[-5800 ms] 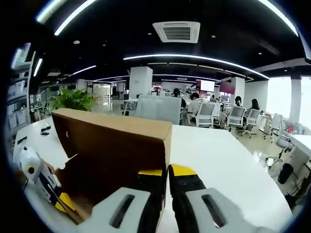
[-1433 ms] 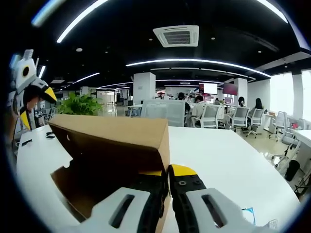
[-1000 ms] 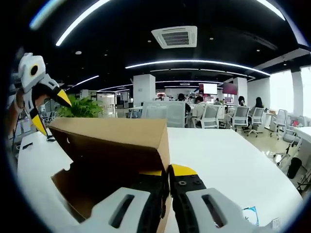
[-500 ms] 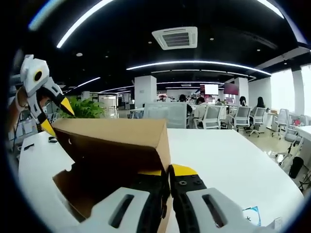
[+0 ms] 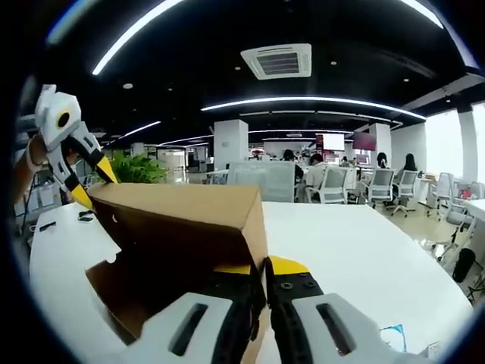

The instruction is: Operate the shoe box by opening the lid, removing the specified soft item, and placing it in the target area until the item is outside and the box remains undamaged.

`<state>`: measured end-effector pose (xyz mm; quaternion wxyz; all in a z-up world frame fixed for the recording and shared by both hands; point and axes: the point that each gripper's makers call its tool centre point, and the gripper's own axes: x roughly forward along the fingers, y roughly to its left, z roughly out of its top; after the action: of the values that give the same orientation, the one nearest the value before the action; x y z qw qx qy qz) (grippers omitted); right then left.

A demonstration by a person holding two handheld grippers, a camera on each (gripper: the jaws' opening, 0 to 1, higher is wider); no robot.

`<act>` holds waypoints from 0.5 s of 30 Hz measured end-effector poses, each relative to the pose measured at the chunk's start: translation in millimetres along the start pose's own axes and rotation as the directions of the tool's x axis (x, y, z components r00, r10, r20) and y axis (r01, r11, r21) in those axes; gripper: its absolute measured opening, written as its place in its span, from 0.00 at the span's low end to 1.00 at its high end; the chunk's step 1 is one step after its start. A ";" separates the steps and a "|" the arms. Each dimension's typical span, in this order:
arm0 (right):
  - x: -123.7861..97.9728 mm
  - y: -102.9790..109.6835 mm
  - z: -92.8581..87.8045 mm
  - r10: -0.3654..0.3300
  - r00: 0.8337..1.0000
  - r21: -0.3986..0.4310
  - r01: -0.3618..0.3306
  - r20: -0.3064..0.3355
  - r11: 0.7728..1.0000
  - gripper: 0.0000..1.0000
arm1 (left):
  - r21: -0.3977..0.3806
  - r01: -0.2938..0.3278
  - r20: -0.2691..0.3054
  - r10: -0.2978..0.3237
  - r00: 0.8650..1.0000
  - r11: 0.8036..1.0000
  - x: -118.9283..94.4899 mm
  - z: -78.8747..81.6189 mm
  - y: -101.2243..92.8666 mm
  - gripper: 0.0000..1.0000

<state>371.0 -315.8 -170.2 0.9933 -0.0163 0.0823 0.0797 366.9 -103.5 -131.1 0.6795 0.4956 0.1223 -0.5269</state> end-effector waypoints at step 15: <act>-71.4 27.9 26.3 0.180 0.960 -0.446 -0.260 -0.214 0.857 0.77 | 0.040 -0.017 -0.024 0.018 1.000 0.999 -0.1 1.5 -5.3 0.29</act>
<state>301.2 -298.2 -132.9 0.9336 -0.2531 0.1435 0.2090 361.9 -104.4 -133.2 0.6726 0.5166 0.1155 -0.5171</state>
